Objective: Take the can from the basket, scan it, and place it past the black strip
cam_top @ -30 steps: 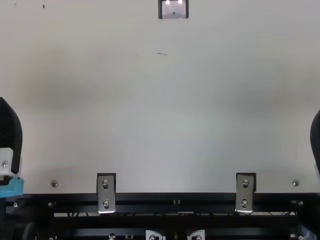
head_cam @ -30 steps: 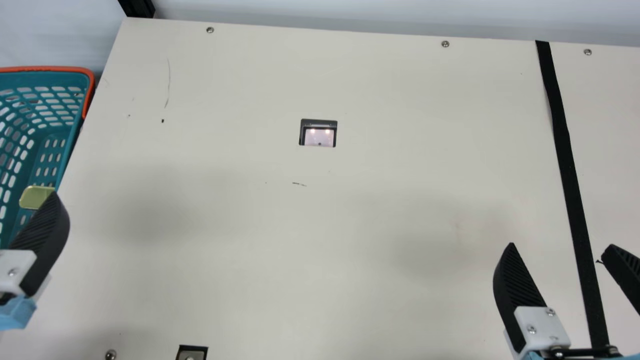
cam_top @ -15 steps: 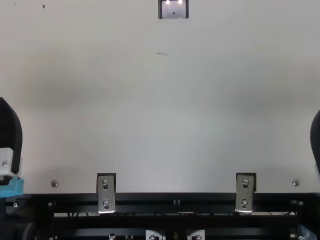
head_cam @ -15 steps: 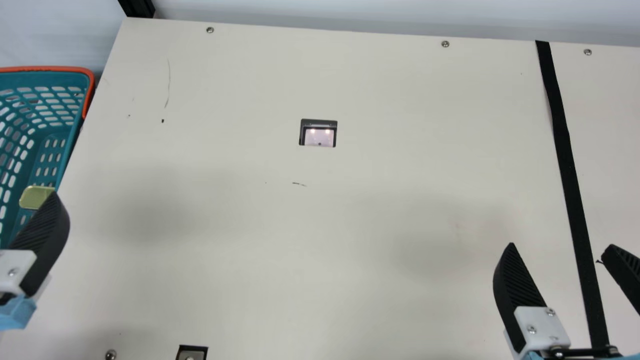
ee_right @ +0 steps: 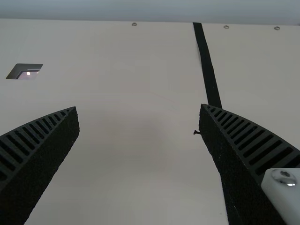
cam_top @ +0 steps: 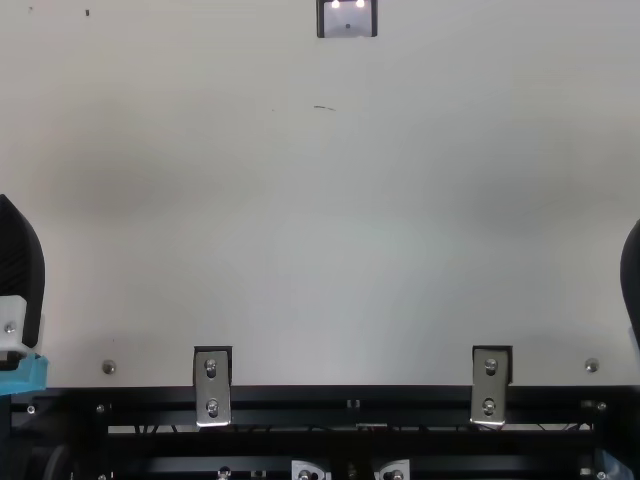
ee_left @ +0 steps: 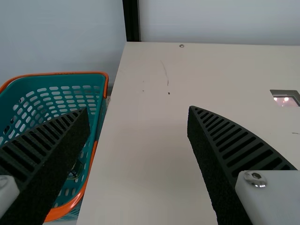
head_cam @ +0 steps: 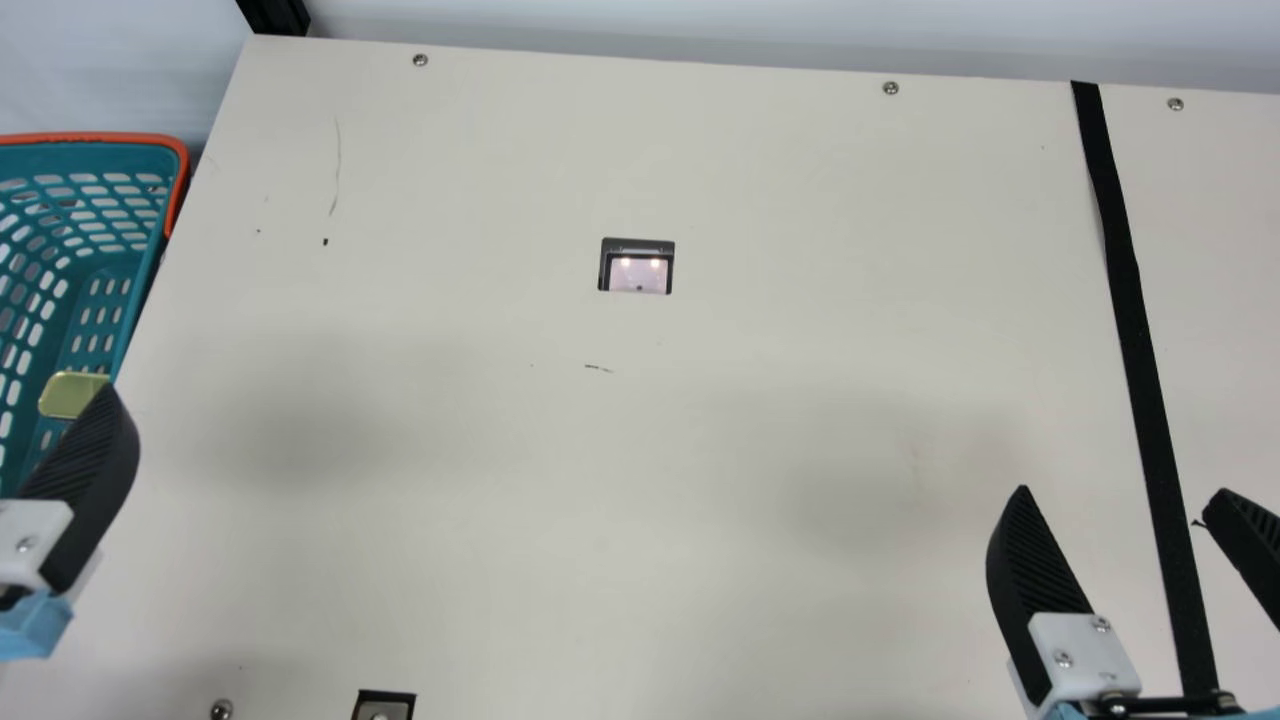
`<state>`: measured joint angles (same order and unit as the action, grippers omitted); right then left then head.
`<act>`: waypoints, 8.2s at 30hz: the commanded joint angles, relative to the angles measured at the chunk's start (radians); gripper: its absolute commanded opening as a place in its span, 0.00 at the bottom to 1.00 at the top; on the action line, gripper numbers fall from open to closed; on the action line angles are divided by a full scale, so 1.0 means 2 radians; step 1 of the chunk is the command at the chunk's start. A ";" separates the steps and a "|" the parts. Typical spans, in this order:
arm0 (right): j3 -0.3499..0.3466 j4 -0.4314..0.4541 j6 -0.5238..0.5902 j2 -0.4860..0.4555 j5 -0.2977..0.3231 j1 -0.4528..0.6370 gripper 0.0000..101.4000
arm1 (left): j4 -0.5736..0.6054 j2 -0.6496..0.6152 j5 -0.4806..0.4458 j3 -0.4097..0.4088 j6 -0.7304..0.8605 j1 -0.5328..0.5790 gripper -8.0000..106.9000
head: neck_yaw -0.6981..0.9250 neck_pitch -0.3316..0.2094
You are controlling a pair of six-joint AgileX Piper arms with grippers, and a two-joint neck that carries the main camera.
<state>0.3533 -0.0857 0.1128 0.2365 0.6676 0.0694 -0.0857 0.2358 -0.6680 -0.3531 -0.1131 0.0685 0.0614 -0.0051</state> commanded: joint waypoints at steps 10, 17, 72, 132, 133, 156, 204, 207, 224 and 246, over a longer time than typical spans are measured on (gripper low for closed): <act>0.000 0.000 0.000 0.000 0.000 0.000 1.00 | 0.000 0.000 0.000 0.000 0.000 0.000 0.85 | 0.008 -0.003; 0.000 0.000 0.000 0.000 0.000 0.000 1.00 | 0.000 0.000 0.000 0.000 0.000 0.000 0.85 | 0.039 0.000; 0.000 0.000 0.000 0.000 0.000 0.000 1.00 | -0.025 0.167 0.055 -0.093 -0.057 -0.071 0.85 | 0.219 -0.048; 0.000 0.000 0.000 0.000 0.000 0.000 1.00 | -0.052 0.817 -0.045 -0.424 -0.411 -0.242 0.85 | 0.219 -0.048; 0.000 0.000 0.000 0.000 0.000 0.000 1.00 | -0.052 0.826 -0.044 -0.428 -0.409 -0.244 0.85 | 0.219 -0.048; 0.000 0.000 0.000 0.000 0.000 0.000 1.00 | -0.071 1.000 -0.055 -0.522 -0.411 -0.276 0.85 | 0.219 -0.048; 0.000 0.000 0.000 0.000 0.000 0.000 1.00 | -0.024 1.092 0.067 -0.523 -0.381 -0.317 0.85 | 0.219 -0.048; 0.000 0.000 0.000 0.000 0.000 0.000 1.00 | -0.021 1.099 0.072 -0.524 -0.378 -0.318 0.85 | 0.219 -0.048; 0.000 0.000 0.000 0.000 0.000 0.000 1.00 | -0.012 1.123 0.125 -0.516 -0.370 -0.320 0.16 | 0.219 -0.048; 0.000 0.000 0.000 0.000 0.000 0.000 1.00 | 0.062 0.817 0.162 -0.389 -0.167 -0.282 0.16 | 0.219 -0.048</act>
<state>0.3533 -0.0857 0.1128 0.2365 0.6676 0.0694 0.0282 1.9437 -0.3409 -1.1327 -0.5066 -0.4964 0.4862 -0.0614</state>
